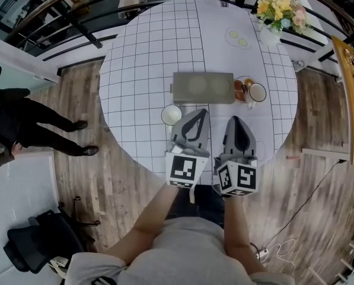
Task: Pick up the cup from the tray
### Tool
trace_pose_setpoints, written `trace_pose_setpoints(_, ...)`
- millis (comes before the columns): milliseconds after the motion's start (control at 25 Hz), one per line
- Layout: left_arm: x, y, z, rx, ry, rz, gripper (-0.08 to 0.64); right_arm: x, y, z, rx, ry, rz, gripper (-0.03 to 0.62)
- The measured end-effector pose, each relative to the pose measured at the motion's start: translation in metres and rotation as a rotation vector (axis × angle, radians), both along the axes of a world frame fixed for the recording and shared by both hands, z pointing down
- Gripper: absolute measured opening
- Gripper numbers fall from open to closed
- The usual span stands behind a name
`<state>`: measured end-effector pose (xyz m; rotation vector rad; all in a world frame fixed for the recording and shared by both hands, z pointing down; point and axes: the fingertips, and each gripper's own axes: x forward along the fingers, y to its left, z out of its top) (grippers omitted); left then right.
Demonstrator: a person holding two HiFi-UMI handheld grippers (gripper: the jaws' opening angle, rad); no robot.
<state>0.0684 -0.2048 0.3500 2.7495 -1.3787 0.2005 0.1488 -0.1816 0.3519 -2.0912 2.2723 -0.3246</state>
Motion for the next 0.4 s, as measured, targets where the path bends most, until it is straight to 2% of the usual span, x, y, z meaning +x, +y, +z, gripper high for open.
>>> trace_pose_setpoints(400,-0.0014,0.0032,-0.0034,0.008,-0.008,-0.007,0.008,-0.0043,0.0044,-0.0012,-0.002,0.011,-0.02,0.008)
